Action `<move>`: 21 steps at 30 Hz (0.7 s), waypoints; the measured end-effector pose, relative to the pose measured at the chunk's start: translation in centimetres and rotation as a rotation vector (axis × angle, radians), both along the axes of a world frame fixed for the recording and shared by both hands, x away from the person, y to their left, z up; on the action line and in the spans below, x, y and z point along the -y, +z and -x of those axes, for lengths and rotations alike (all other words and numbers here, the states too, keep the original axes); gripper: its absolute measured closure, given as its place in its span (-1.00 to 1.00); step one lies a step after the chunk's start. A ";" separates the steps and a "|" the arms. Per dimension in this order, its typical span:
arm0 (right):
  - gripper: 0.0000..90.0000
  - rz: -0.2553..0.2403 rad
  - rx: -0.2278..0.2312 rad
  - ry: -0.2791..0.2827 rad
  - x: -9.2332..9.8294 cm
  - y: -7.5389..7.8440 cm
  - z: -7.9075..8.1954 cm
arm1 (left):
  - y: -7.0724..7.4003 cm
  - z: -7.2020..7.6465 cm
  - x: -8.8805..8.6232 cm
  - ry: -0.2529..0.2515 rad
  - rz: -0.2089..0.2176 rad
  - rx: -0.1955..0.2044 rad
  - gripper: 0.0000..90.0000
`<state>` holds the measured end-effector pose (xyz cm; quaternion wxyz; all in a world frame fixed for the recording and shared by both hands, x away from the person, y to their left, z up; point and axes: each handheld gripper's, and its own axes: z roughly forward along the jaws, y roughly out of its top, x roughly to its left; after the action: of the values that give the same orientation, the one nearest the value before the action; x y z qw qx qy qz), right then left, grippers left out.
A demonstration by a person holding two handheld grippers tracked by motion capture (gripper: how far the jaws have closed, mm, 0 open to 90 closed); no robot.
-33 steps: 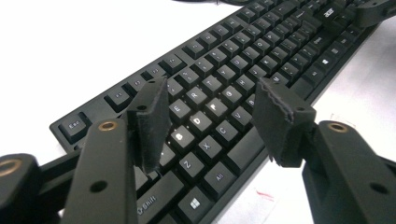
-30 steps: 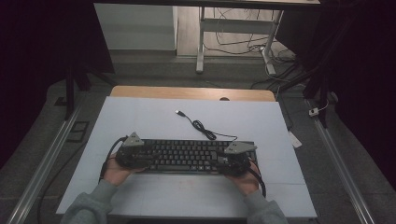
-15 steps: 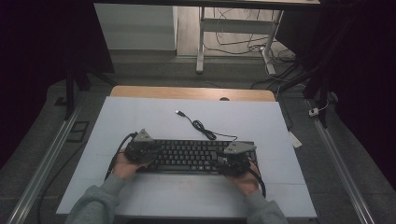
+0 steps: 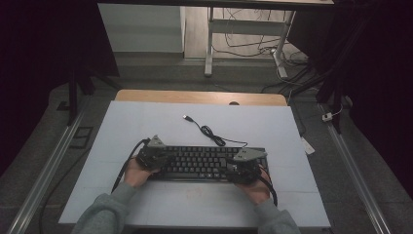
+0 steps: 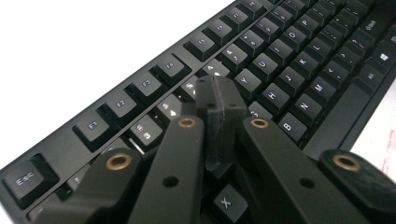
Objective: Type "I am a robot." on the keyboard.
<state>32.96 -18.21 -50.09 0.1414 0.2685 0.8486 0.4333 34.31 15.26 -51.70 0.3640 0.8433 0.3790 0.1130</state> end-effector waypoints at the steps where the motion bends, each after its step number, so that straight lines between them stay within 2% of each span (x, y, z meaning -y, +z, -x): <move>1: 0.10 -0.003 0.000 0.001 0.0 0.0 0.0 | 0.0 0.0 0.1 0.001 -0.002 -0.001 0.98; 6: 0.10 -0.003 0.001 -0.002 0.1 0.0 0.0 | -0.3 -0.1 0.2 0.008 -0.023 -0.007 0.98; 15: 0.10 -0.005 0.002 -0.004 0.1 0.0 0.1 | -0.5 -0.1 0.5 0.015 -0.032 0.001 0.98; 21: 0.10 -0.009 0.003 -0.008 0.2 0.1 0.1 | 0.8 0.8 0.0 0.022 0.034 0.053 0.97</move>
<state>32.88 -18.38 -49.99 0.1434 0.2719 0.8454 0.4368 33.53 15.31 -50.86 0.3872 0.8294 0.3801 0.1329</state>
